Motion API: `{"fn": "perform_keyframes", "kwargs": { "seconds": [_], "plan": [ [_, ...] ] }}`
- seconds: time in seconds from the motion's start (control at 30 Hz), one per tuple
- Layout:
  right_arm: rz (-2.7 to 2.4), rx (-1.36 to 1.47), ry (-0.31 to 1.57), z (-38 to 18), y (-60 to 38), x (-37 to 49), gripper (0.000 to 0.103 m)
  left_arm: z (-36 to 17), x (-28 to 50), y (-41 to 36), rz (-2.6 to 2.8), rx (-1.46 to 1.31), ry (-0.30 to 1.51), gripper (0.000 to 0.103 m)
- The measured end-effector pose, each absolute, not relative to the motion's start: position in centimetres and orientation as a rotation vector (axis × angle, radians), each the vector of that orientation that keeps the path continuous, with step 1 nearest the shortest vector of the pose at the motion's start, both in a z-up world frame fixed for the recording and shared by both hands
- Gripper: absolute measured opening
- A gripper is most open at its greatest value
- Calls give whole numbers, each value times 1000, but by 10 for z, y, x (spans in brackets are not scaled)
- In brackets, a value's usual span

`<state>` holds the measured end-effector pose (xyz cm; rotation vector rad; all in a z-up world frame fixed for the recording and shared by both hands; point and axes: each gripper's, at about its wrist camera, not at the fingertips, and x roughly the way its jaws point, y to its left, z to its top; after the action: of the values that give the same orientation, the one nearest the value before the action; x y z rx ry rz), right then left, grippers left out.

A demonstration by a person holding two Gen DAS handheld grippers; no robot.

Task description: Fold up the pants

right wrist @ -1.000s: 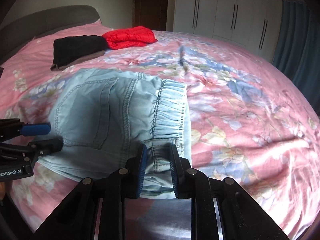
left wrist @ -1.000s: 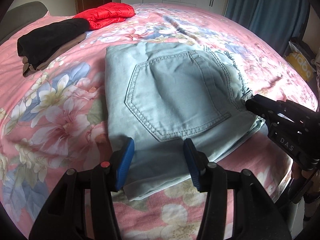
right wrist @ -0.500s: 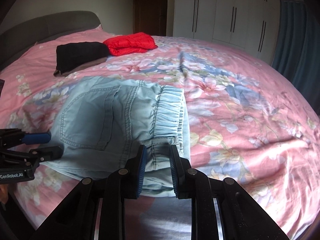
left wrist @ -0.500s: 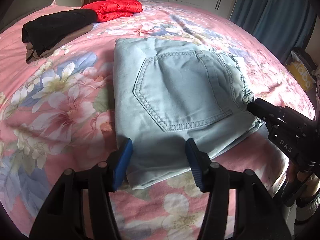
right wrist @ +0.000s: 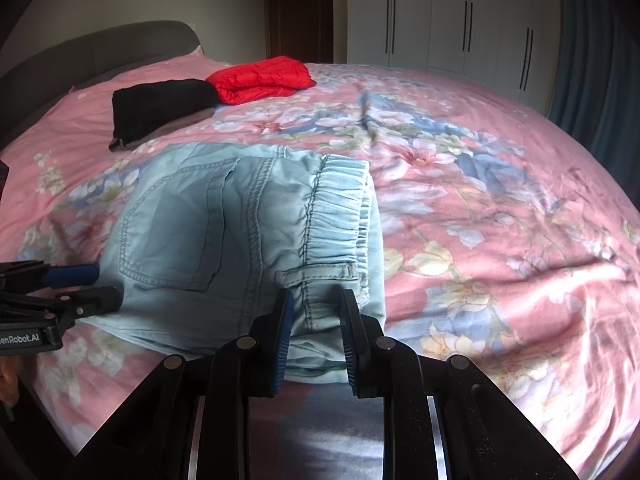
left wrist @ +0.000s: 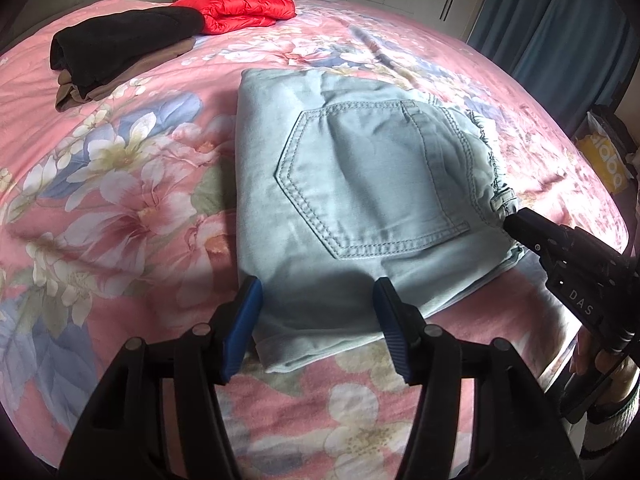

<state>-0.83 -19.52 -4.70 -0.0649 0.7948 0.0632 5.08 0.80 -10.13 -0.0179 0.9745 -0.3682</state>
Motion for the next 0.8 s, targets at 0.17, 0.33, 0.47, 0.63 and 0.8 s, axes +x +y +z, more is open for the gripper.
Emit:
{"fn": "perform_keyframes", "kwargs": {
  "seconds": [0.17,0.33,0.47,0.63,0.8],
  "plan": [
    [68,-47,798,-46,-198,-12,22,-100,52,20,-348,-90,993,71],
    [64,-41,790,-42,-202,-16,32,-106,52,38,-326,-196,1028,76],
    [49,-14,776,-39,-210,-20,49,-102,52,40,-310,-193,1024,76],
    [43,58,790,-38,-221,-20,62,-102,56,42,-313,-218,1026,76],
    [90,212,841,-45,-233,-11,75,-99,69,47,-332,-257,1015,76]
  ]
}}
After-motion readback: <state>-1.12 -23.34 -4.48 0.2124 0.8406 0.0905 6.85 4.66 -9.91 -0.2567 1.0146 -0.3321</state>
